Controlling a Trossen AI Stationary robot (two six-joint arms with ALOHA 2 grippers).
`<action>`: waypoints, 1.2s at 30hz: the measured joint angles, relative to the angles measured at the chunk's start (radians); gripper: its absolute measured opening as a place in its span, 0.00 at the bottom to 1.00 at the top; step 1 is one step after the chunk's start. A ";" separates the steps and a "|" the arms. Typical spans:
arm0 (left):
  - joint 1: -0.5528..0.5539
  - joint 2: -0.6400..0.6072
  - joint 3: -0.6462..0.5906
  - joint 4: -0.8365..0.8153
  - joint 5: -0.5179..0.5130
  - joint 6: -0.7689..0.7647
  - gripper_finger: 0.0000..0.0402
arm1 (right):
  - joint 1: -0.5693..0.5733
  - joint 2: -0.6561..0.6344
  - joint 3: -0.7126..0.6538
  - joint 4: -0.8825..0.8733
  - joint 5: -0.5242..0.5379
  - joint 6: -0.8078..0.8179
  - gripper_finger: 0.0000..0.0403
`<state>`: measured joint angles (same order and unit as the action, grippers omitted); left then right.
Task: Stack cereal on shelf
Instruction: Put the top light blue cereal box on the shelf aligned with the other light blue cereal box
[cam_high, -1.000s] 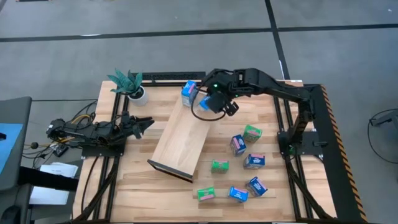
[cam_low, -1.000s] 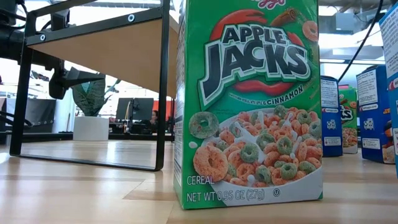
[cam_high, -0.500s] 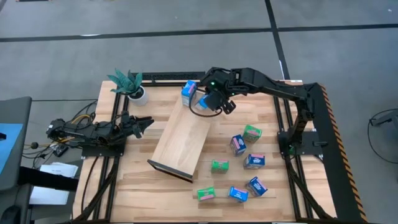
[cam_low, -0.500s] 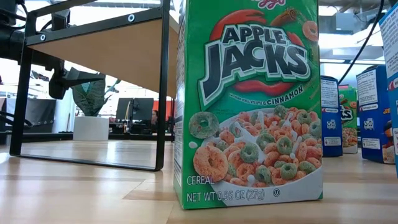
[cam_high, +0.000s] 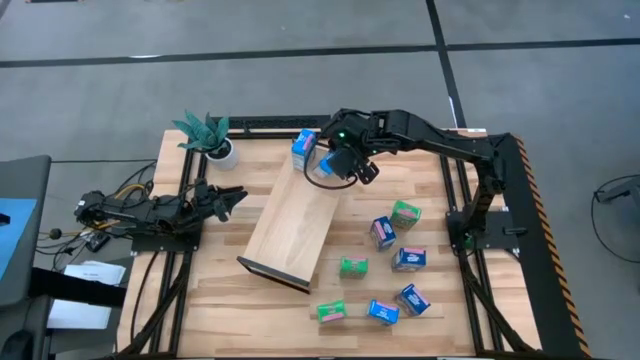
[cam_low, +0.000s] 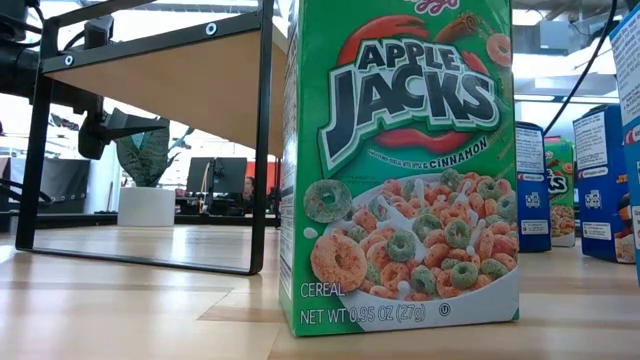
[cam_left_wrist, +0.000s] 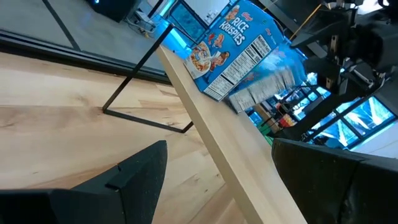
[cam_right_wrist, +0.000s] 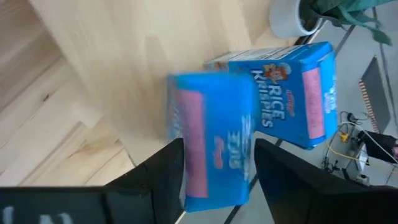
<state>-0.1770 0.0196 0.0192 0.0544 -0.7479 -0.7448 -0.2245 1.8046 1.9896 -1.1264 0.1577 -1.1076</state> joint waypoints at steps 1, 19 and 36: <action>0.000 0.000 0.000 0.000 0.000 0.000 0.70 | 0.000 0.000 0.000 0.007 0.000 0.000 0.57; 0.000 0.000 0.000 0.000 0.000 0.000 0.70 | 0.028 -0.018 0.008 -0.079 0.070 0.211 0.60; 0.000 0.000 0.000 0.000 -0.001 0.026 0.70 | -0.053 -0.259 -0.294 0.197 -0.130 0.790 0.14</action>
<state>-0.1768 0.0193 0.0193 0.0540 -0.7486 -0.7185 -0.2775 1.5452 1.6955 -0.9289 0.0277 -0.3172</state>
